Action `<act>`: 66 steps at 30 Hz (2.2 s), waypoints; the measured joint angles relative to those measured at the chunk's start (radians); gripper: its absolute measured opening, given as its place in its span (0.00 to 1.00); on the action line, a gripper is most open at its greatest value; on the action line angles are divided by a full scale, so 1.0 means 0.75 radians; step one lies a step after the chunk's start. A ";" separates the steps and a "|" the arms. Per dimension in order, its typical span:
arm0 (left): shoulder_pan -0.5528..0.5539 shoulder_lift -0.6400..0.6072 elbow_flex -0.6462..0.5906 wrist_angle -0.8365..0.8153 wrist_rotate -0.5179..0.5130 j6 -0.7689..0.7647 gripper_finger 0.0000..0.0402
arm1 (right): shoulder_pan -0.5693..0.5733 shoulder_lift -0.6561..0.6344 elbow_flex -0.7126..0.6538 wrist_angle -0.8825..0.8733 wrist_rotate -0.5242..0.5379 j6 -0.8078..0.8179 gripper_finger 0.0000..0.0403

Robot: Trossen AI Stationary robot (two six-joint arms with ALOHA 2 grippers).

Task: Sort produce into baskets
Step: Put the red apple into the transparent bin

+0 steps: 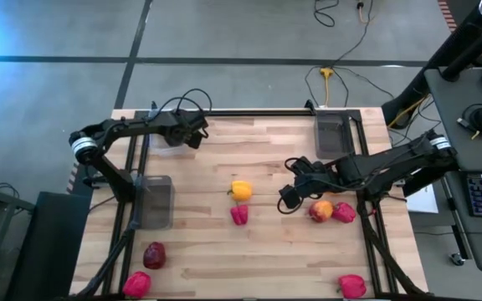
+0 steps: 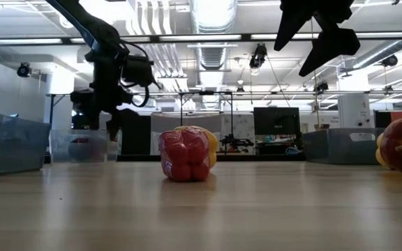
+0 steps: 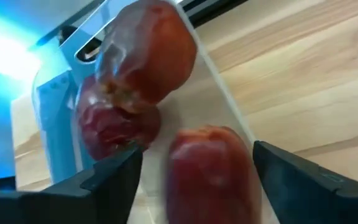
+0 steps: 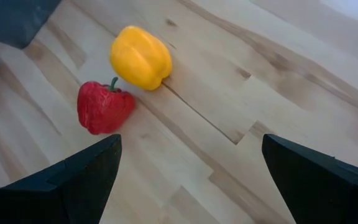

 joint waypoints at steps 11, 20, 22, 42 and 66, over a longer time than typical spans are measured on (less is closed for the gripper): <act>-0.060 -0.091 0.245 -0.244 0.136 0.132 0.81 | 0.000 0.005 0.000 0.007 0.000 -0.069 0.94; -0.470 -0.312 0.284 -0.292 0.598 0.030 0.73 | -0.060 0.017 0.000 0.014 0.012 -0.259 0.94; -0.606 -0.336 0.259 -0.311 0.606 -0.055 0.72 | -0.086 0.017 0.000 0.022 0.012 -0.308 0.94; -1.873 -0.330 0.228 -0.341 0.705 -1.694 0.73 | -0.028 0.025 0.049 0.125 0.175 -0.485 0.94; -2.121 -0.056 -0.077 -0.061 0.922 -2.313 0.87 | 0.015 0.076 0.052 -0.044 0.081 -0.168 0.94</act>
